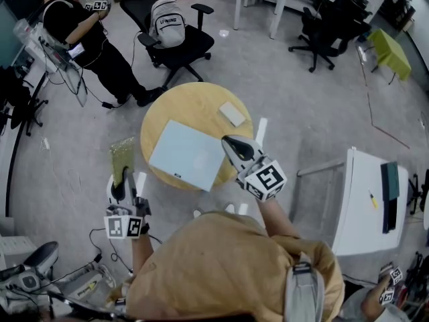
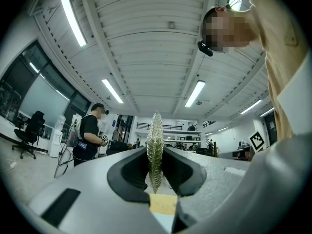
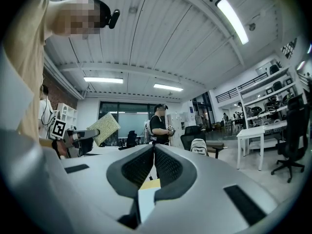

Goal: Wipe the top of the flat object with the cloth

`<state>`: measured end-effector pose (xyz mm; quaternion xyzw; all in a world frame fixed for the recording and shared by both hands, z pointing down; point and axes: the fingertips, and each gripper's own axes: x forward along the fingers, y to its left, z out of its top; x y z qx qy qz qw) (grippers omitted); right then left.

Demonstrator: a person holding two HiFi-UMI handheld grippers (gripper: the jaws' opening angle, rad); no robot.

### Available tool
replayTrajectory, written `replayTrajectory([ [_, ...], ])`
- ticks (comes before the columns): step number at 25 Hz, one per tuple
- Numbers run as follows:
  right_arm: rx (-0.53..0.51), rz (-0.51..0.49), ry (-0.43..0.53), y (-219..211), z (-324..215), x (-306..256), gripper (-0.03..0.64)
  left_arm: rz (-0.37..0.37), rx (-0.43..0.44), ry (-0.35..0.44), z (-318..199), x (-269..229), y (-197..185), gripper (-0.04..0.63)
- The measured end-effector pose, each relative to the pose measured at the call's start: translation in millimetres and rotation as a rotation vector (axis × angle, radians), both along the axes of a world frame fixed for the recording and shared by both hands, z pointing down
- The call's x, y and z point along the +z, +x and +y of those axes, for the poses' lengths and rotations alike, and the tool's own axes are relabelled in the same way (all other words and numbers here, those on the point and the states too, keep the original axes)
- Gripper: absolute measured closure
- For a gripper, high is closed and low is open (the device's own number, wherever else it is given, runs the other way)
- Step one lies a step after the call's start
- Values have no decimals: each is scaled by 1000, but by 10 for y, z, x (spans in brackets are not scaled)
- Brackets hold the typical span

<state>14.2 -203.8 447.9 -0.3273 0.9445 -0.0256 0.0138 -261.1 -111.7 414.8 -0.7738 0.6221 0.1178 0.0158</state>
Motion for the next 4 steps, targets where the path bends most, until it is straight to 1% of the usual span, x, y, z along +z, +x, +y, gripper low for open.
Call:
replayTrajectory([
  [4,-2,-1,10,-68,-8,-36,614,3,0,-3,0,-1,-57,526],
])
